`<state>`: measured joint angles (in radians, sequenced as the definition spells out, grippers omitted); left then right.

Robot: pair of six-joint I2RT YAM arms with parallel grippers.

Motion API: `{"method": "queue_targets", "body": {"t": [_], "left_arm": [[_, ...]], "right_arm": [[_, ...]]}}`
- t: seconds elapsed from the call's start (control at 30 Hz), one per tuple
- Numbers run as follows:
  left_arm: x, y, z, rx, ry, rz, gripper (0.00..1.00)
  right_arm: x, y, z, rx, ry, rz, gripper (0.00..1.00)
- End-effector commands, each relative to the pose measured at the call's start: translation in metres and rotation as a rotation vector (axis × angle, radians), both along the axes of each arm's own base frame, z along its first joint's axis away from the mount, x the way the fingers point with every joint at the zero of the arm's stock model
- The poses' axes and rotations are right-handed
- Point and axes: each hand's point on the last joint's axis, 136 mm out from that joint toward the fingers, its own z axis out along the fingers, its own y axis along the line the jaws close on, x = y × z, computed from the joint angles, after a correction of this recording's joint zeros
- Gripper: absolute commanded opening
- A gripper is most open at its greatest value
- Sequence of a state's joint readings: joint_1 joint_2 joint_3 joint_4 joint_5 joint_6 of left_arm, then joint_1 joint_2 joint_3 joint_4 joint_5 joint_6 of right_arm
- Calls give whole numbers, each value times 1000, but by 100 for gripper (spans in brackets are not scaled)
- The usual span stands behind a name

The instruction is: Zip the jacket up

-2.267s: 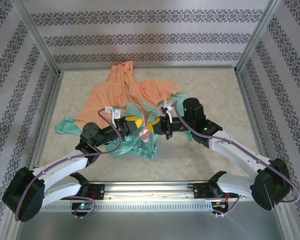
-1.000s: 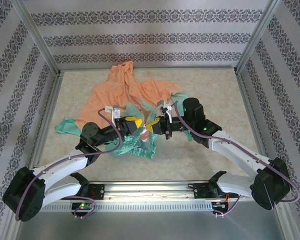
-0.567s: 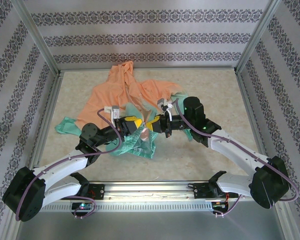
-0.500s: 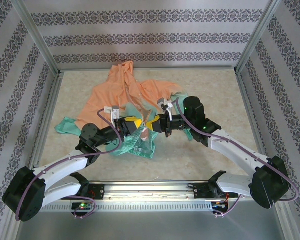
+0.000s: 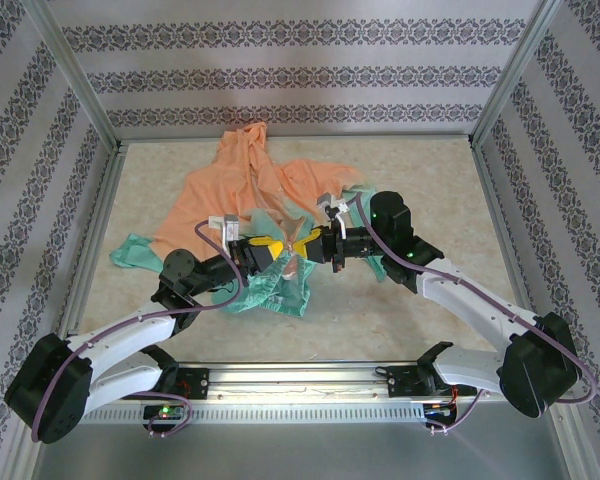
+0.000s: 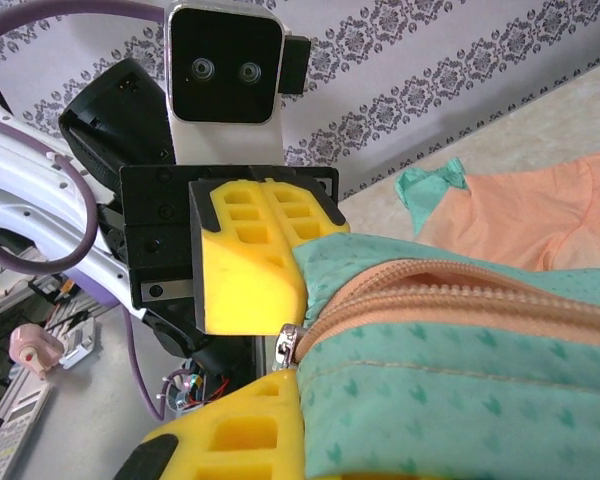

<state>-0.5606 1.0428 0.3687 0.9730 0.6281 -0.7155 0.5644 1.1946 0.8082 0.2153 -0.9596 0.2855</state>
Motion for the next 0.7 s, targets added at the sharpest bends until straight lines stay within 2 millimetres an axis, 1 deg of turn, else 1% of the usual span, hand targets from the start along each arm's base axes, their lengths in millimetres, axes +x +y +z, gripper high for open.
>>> {"method": "queue_targets", "body": {"t": [0.0, 0.23, 0.67], "left_arm": [[-6, 6, 18, -43, -66, 2, 0], [-8, 9, 27, -65, -93, 14, 0], [-7, 8, 34, -83, -110, 5, 0]], "right_arm": [[-2, -1, 0, 20, -22, 34, 0], [-6, 1, -7, 17, -13, 68, 0], [-14, 3, -6, 32, -29, 118, 0]]}}
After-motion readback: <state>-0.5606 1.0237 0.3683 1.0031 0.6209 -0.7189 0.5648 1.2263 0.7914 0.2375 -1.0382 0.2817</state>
